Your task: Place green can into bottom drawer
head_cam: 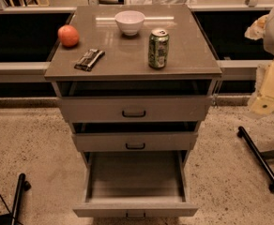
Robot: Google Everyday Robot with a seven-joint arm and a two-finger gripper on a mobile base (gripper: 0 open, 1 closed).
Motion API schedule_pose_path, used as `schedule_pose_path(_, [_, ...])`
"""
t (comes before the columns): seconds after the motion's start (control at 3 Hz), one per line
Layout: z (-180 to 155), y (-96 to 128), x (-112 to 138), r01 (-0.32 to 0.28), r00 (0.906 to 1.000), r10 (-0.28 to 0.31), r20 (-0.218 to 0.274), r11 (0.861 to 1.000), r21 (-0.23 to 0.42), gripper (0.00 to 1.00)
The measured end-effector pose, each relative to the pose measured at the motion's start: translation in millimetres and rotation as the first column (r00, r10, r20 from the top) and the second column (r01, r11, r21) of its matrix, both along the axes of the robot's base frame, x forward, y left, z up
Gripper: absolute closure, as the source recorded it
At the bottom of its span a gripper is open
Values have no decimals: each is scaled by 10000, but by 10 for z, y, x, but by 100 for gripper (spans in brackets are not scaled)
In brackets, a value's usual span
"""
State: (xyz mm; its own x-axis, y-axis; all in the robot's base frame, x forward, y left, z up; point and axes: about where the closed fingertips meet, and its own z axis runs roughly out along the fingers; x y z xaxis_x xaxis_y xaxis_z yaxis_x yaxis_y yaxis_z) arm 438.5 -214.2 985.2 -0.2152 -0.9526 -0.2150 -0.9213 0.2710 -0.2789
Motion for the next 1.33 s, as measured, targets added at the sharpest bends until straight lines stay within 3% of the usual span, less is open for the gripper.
schedule_pose_path(0.33, [0,0,0,0,10000,0,1,10000,0,0])
schedule_pose_path(0.67, [-76,68,197,189,9996,-202,197,9978,629,0])
schedule_pose_path(1.0, [-217,180,772,557,9928,-750,929,9793,1948,0])
schedule_pose_path(1.33, [-290,274,1342,401,9778,-1060,1806,9413,3353,0])
